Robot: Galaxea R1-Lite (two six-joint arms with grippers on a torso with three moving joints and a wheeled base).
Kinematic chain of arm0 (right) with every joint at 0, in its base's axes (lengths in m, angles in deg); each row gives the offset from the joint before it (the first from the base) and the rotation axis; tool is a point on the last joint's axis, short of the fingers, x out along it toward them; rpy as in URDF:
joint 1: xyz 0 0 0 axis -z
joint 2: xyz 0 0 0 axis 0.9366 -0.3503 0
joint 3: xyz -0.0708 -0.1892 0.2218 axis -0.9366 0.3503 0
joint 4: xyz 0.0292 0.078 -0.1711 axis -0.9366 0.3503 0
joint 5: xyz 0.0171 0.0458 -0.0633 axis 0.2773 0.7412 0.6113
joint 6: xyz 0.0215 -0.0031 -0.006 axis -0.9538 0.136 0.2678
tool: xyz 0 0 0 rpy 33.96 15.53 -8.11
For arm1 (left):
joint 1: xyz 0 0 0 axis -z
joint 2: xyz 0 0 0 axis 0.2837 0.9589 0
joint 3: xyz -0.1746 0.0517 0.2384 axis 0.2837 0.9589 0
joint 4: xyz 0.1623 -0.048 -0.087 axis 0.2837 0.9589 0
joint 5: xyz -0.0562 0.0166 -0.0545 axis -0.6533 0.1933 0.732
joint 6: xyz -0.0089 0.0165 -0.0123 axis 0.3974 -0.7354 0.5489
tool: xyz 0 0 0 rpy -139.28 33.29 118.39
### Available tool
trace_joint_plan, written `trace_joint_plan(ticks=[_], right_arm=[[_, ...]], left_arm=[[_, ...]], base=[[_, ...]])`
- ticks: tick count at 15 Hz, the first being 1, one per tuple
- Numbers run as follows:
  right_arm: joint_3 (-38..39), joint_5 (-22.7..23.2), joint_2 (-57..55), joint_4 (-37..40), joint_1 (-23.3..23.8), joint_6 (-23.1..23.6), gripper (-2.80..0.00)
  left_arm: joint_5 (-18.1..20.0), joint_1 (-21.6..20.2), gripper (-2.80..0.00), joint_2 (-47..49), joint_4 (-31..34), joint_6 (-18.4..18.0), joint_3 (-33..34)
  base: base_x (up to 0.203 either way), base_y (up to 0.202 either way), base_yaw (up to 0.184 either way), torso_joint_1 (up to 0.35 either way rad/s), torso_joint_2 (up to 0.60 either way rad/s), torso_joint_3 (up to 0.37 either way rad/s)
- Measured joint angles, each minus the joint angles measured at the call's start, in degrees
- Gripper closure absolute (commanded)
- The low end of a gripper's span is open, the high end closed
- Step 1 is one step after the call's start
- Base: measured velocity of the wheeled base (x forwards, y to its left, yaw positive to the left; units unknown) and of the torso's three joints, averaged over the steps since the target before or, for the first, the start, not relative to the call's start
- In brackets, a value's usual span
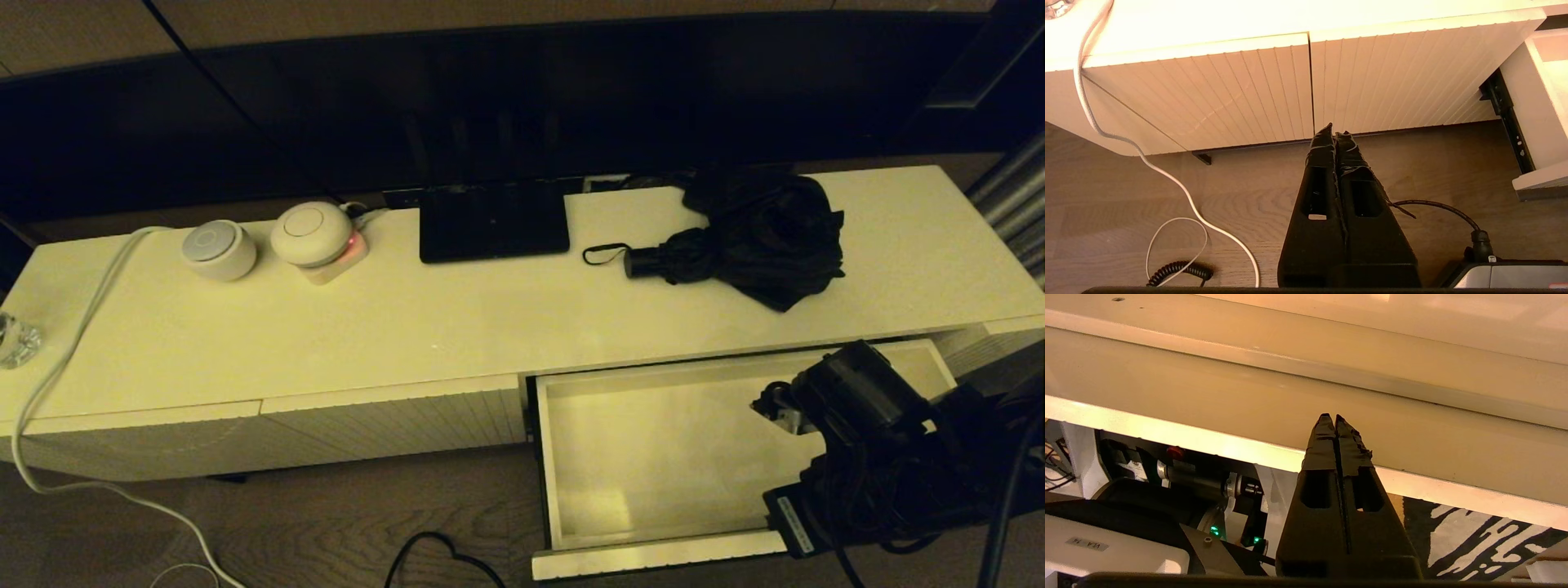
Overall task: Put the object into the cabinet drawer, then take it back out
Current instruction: Open the drawer, then put the umbrella in the drawer
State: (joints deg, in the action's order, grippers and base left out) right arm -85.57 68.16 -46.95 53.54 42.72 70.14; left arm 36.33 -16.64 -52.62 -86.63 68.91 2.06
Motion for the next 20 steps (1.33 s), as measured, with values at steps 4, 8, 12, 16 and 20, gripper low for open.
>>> trace_joint_plan(ticks=[4, 8, 12, 16, 20], right_arm=[[-0.6, -0.2, 0.6, -5.9, 0.3, -1.0, 0.00], [-0.9, -1.8, 4.7, -8.7, 0.7, 2.1, 0.00], [-1.1, -2.2, 12.2, -3.0, 0.7, 14.9, 0.00], [-4.8, -11.4, 20.8, 4.2, 0.8, 44.1, 0.00], [-9.4, -20.6, 23.2, 4.4, 1.0, 72.0, 0.00]], left_arm=[[0.0, 0.0, 0.00, 0.0, 0.0, 0.0, 0.0], [0.0, 0.0, 0.00, 0.0, 0.0, 0.0, 0.0], [0.0, 0.0, 0.00, 0.0, 0.0, 0.0, 0.0], [0.0, 0.0, 0.00, 0.0, 0.0, 0.0, 0.0], [0.0, 0.0, 0.00, 0.0, 0.0, 0.0, 0.0]], base=[[0.000, 0.000, 0.000, 0.000, 0.00, 0.000], [0.000, 0.000, 0.000, 0.000, 0.00, 0.000], [0.000, 0.000, 0.000, 0.000, 0.00, 0.000], [0.000, 0.000, 0.000, 0.000, 0.00, 0.000], [0.000, 0.000, 0.000, 0.000, 0.00, 0.000]])
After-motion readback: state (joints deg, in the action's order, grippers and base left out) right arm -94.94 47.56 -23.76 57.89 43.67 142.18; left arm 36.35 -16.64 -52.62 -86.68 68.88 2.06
